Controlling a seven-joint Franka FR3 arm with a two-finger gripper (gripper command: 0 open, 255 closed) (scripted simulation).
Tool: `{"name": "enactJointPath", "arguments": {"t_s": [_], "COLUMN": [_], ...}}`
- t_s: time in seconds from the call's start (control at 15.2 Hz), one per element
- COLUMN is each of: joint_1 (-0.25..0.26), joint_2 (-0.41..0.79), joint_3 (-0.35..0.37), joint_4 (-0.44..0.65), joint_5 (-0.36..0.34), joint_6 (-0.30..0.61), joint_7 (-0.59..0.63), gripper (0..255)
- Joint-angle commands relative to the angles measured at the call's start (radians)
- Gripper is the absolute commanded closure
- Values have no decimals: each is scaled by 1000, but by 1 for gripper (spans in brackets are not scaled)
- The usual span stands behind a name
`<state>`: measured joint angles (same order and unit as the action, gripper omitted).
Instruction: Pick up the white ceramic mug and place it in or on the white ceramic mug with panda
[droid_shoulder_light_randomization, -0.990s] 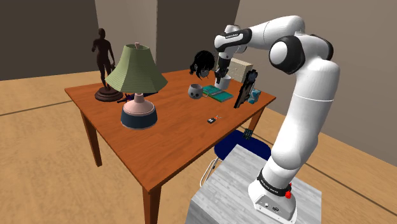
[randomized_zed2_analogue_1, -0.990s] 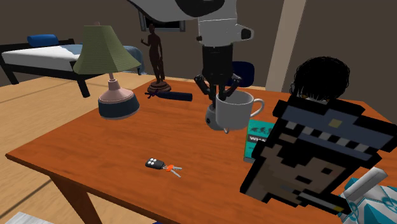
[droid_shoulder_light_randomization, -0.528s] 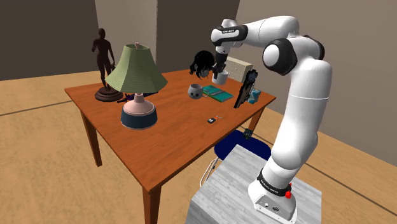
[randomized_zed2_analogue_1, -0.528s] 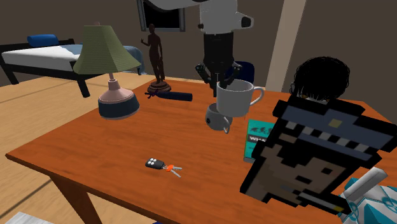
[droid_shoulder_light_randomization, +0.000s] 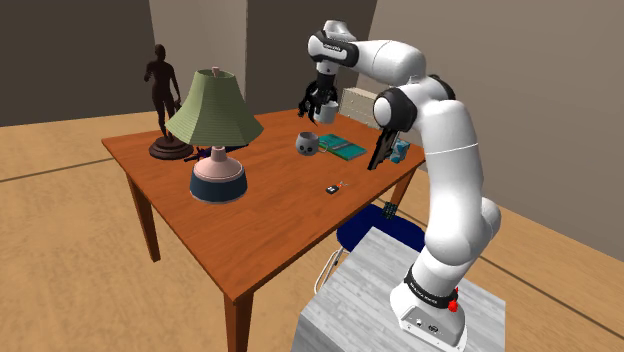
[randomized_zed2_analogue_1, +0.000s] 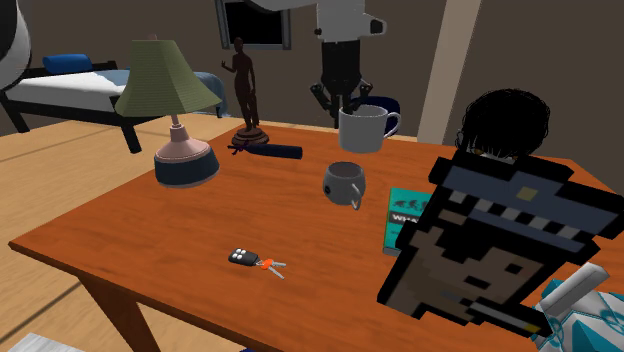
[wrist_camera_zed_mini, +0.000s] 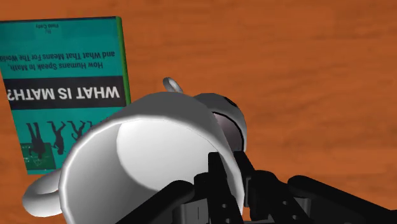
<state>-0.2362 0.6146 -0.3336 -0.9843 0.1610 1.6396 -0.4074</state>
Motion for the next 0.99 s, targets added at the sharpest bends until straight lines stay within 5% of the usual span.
{"name": "enactJointPath", "arguments": {"t_s": [0.0,0.92], "joint_1": [-34,24], "joint_2": [148,59], "joint_3": [18,10], "joint_4": [256,-94], "joint_5": [25,11], "joint_6": [-106,149], "joint_7": [29,16], "gripper": [255,255]}}
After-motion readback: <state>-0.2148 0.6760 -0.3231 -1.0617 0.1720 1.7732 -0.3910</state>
